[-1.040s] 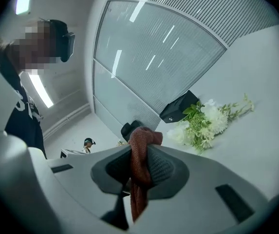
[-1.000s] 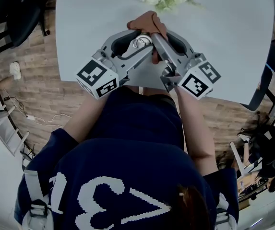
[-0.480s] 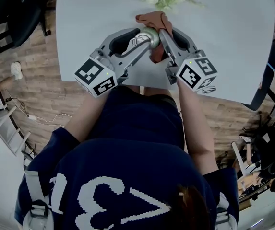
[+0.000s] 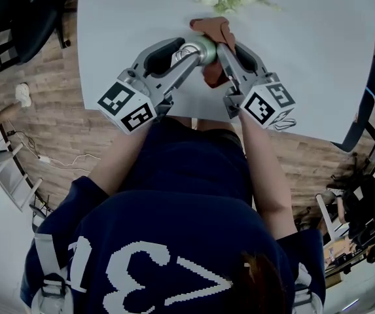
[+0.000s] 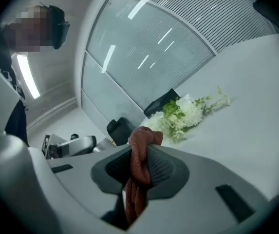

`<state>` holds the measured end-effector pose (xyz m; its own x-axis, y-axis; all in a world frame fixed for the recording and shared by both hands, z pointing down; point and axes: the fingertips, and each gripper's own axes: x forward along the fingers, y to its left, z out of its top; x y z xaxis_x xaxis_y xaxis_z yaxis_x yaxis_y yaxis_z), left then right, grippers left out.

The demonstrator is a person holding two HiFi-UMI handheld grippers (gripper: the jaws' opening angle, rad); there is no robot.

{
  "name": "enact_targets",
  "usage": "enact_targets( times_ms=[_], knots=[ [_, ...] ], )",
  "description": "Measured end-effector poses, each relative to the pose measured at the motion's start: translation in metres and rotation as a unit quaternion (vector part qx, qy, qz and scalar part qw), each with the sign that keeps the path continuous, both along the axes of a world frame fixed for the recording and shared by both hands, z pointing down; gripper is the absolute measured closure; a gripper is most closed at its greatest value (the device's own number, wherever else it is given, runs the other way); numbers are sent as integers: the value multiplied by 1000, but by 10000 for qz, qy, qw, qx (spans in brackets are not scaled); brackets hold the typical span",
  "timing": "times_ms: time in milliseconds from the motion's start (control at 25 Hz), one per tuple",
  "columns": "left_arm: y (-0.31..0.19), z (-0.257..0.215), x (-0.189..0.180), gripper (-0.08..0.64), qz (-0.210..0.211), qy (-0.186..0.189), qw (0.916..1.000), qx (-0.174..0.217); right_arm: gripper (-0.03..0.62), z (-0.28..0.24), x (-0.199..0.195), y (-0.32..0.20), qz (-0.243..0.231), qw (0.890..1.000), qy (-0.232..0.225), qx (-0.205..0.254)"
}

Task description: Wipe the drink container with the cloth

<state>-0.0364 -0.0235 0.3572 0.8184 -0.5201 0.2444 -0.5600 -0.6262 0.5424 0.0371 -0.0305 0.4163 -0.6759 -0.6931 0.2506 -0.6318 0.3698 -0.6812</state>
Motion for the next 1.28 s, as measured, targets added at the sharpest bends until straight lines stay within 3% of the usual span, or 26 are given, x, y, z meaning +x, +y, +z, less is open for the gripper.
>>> enact_targets(
  times_ms=[240,320,480,600,840,1040,1280],
  knots=[
    [-2,0,-2,374,-122,48,9999,-27,518,-62,-21,5,152,9896,-1378,390],
    [-4,-1,-6,374,-203,82,9997,-58,518,-67,-26,7,204,9875,-1515,375],
    [-5,1,-8,376,-253,80,9996,-74,518,-38,-18,9,399,9959,-779,207],
    [-3,0,-5,376,-184,31,9998,-6,518,-13,-3,8,409,9988,249,51],
    [-1,-1,-1,376,-83,-62,9999,94,518,41,17,16,-173,9804,1904,-480],
    [-2,-2,-1,376,-93,-56,9999,87,518,36,13,23,-579,9763,2056,-336],
    [-3,-3,1,377,-69,-146,9997,158,518,14,-8,49,-1493,9634,2227,-21]
  ],
)
